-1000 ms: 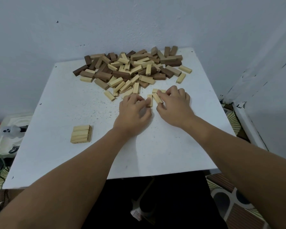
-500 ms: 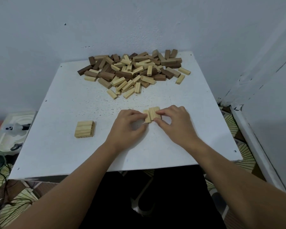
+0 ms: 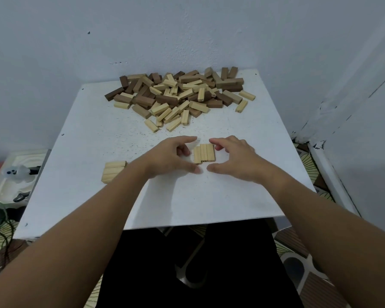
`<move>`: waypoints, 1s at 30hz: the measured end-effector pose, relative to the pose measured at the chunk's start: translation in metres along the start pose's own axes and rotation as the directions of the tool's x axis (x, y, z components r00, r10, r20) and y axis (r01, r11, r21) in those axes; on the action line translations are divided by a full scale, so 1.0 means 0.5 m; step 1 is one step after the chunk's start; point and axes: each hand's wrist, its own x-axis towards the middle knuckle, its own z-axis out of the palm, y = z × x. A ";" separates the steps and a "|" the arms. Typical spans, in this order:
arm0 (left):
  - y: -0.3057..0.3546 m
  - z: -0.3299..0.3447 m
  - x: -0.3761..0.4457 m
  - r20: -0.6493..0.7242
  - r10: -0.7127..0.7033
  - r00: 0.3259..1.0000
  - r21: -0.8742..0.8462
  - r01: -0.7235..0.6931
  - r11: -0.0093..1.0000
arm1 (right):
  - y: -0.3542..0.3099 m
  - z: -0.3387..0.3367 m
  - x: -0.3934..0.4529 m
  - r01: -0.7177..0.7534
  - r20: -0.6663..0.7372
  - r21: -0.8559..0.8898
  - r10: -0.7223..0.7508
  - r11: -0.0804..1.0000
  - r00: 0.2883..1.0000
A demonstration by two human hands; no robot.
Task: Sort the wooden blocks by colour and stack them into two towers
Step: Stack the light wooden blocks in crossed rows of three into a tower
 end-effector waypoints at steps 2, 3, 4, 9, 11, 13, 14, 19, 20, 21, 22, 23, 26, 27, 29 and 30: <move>0.010 -0.010 0.011 0.053 -0.022 0.998 0.050 0.020 0.999 | 0.002 -0.013 0.007 -0.006 0.046 0.010 0.006 1.000 0.999; 0.010 -0.010 0.015 0.048 -0.025 0.999 0.052 0.023 0.998 | 0.002 -0.017 0.008 -0.003 0.056 0.015 0.002 1.000 0.998; 0.009 -0.008 0.018 0.035 -0.024 0.999 0.043 0.023 0.999 | 0.002 -0.019 0.009 0.001 0.057 0.022 -0.003 1.000 0.998; -0.006 -0.001 0.025 -0.011 -0.022 1.000 -0.022 0.022 1.000 | -0.002 -0.028 0.023 0.024 0.016 0.000 -0.024 1.000 1.000; -0.009 0.001 0.025 -0.019 -0.019 1.000 -0.031 0.018 0.999 | 0.001 -0.024 0.026 0.035 -0.003 0.014 -0.035 0.999 0.999; -0.012 0.003 0.025 -0.024 -0.008 1.000 -0.044 0.007 0.999 | 0.004 -0.019 0.025 0.046 -0.027 0.024 -0.046 0.999 0.999; -0.013 0.004 0.025 -0.024 -0.007 1.000 -0.050 0.006 0.999 | 0.005 -0.017 0.024 0.049 -0.035 0.023 -0.048 0.999 0.998; -0.013 0.004 0.027 -0.009 0.000 1.000 -0.061 -0.001 0.998 | 0.010 -0.006 0.024 0.057 -0.058 -0.024 -0.058 0.998 0.997; -0.012 0.005 0.026 -0.014 0.005 1.000 -0.058 -0.005 0.998 | 0.010 -0.002 0.025 0.059 -0.071 -0.049 -0.063 0.997 0.996; -0.012 0.006 0.025 -0.026 0.008 1.000 -0.054 -0.009 0.999 | 0.009 0.000 0.024 0.062 -0.081 -0.065 -0.067 0.996 0.994; -0.012 0.008 0.023 -0.039 0.012 0.999 -0.054 -0.014 0.998 | 0.008 0.003 0.023 0.063 -0.087 -0.070 -0.069 0.996 0.994; -0.013 0.010 0.023 -0.050 0.018 0.999 -0.061 -0.021 0.998 | 0.007 0.005 0.023 0.063 -0.090 -0.072 -0.069 0.995 0.994; -0.013 0.015 0.018 -0.065 0.035 0.997 -0.058 -0.039 0.998 | 0.007 0.007 0.022 0.060 -0.093 -0.080 -0.068 0.995 0.993; -0.012 0.017 0.017 -0.072 0.042 0.996 -0.045 -0.045 0.998 | 0.007 0.006 0.021 0.059 -0.095 -0.079 -0.066 0.995 0.993; -0.011 0.019 0.014 -0.099 0.059 0.993 0.018 -0.057 0.998 | 0.003 0.005 0.020 0.055 -0.099 -0.078 -0.062 0.995 0.993; -0.010 0.020 0.012 -0.111 0.067 0.992 0.046 -0.062 0.997 | 0.001 0.005 0.019 0.055 -0.099 -0.081 -0.063 0.995 0.993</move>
